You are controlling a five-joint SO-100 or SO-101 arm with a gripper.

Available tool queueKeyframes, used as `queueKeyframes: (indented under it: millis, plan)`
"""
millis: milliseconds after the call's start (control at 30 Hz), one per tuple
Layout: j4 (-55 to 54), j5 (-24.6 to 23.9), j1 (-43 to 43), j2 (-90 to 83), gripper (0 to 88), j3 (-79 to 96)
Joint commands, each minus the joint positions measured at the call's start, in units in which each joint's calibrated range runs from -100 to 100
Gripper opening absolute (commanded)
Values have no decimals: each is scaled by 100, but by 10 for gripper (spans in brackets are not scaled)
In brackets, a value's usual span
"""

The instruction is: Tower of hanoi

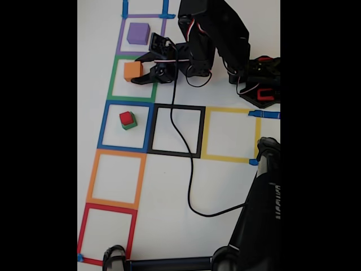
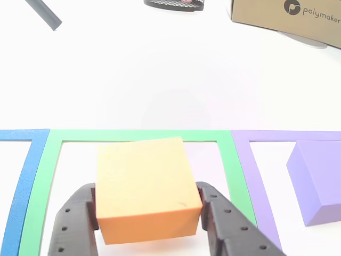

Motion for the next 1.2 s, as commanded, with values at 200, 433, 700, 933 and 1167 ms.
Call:
queueKeyframes:
  millis: [200,433,700,933,1167]
  plan:
    - [-294,36,100,164,145,-104]
    - [-391,36,100,301,146,-158]
    - [-464,36,120,342,185,-158]
    - [-521,36,110,390,181,-158]
    - [-602,36,216,390,279,-158]
